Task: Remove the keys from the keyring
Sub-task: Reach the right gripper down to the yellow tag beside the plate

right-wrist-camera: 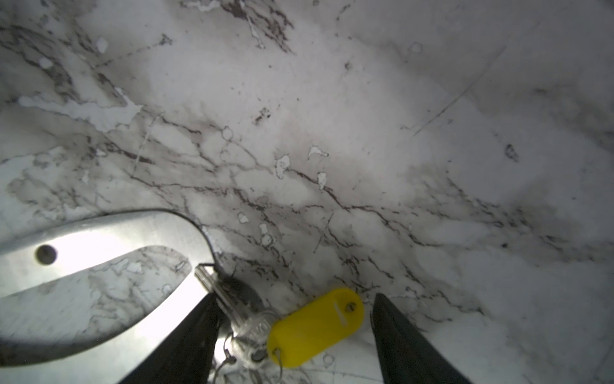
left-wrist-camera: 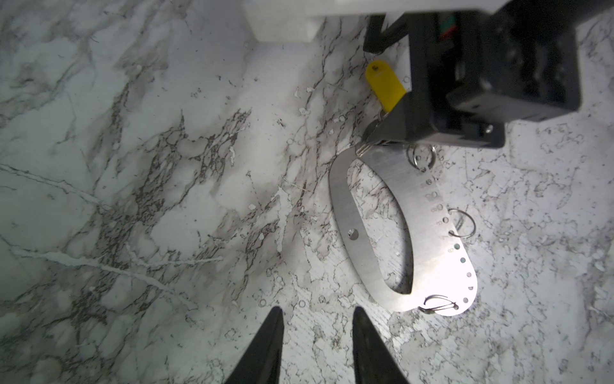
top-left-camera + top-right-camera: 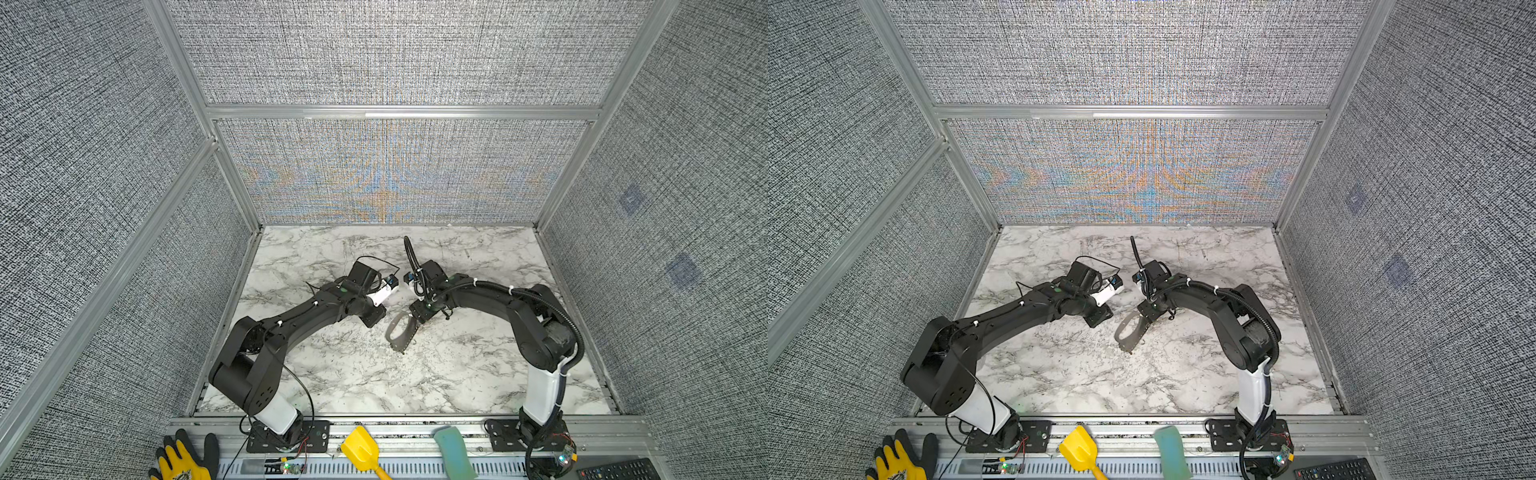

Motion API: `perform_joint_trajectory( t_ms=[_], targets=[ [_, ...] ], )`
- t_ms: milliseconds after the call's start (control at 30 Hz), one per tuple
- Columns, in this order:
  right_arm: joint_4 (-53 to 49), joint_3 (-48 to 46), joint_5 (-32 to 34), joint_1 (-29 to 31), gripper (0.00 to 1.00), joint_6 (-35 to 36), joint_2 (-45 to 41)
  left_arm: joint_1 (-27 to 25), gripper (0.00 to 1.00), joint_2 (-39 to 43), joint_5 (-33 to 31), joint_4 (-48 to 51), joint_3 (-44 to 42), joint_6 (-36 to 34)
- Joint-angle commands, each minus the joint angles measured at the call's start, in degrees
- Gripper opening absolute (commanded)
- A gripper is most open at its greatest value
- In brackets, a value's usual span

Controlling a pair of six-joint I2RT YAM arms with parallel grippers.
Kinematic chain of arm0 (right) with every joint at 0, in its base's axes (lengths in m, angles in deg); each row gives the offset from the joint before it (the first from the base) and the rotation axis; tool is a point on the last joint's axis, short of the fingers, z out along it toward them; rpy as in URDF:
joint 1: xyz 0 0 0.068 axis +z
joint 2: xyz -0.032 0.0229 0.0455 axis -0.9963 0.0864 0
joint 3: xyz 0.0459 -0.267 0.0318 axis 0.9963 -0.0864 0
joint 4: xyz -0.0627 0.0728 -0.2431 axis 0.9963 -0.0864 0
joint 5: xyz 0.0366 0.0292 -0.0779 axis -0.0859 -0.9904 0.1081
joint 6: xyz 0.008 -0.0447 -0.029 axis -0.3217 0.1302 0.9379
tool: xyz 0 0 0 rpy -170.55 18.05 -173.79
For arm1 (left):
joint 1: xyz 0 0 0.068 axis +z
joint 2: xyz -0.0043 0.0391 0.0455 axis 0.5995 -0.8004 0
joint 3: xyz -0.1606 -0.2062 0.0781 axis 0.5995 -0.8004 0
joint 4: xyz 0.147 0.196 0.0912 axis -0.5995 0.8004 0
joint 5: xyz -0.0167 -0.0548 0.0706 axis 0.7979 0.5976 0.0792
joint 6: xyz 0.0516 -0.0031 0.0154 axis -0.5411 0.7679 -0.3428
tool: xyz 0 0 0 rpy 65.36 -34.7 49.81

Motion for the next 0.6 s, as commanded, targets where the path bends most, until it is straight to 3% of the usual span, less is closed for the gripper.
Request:
perform_joint_trajectory(
  t_ms=[0, 300, 567],
  targets=[
    [-0.9, -0.1, 6.3, 0.1, 0.74, -2.8, 0.0, 0.1, 0.38, 0.3, -0.9, -1.0, 0.2, 0.5],
    [-2.5, -0.8, 11.4, -0.9, 0.74, -9.9, -1.7, 0.1, 0.38, 0.5, 3.0, -0.7, 1.2, -1.9],
    [-4.9, -1.8, 12.0, -2.8, 0.73, -11.5, -2.3, -1.2, 0.37, 0.4, 7.9, 0.0, 2.0, -8.5]
  ],
)
